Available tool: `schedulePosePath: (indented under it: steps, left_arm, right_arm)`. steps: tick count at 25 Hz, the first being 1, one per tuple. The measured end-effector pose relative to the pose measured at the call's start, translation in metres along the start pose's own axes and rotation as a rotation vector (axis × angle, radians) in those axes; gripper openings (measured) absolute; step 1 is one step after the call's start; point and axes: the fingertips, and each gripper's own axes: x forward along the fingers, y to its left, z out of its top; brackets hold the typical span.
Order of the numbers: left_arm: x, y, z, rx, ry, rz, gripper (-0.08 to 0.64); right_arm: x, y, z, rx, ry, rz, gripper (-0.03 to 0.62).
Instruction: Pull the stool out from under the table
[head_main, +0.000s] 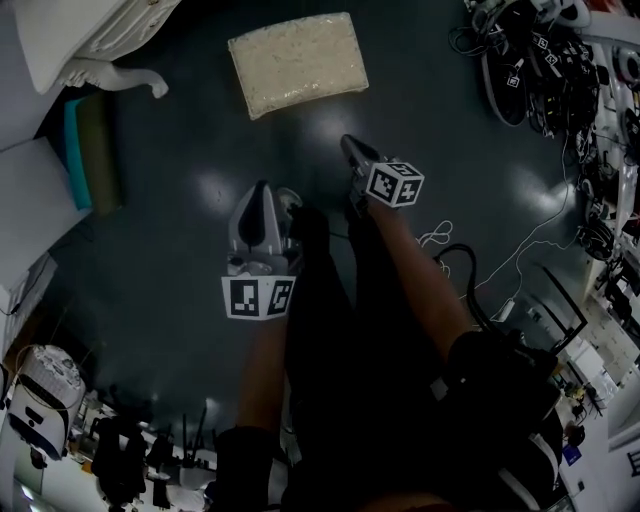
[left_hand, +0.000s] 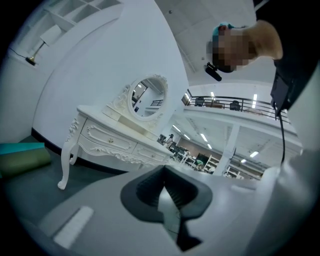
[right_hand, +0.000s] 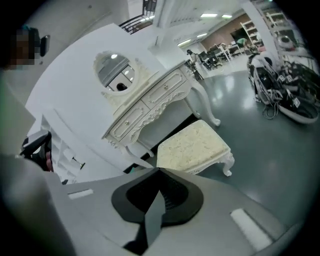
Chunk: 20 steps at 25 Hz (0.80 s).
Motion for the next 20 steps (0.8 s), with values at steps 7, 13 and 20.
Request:
schedulePosePath:
  steps: [7, 13, 20]
  left_arm:
    - [-0.019, -0.038, 0.010, 0.027, 0.000, 0.054, 0.009]
    - [-0.039, -0.073, 0.028, 0.048, -0.001, 0.084, 0.009]
    - [-0.053, -0.110, 0.062, 0.056, -0.009, 0.074, 0.011]
  right_arm:
    - [-0.062, 0.044, 0.027, -0.257, 0.064, -0.057, -0.002]
    - [-0.119, 0.083, 0.067, -0.337, 0.033, -0.071, -0.002]
    - [-0.174, 0.115, 0.101, -0.367, -0.007, -0.076, -0.002]
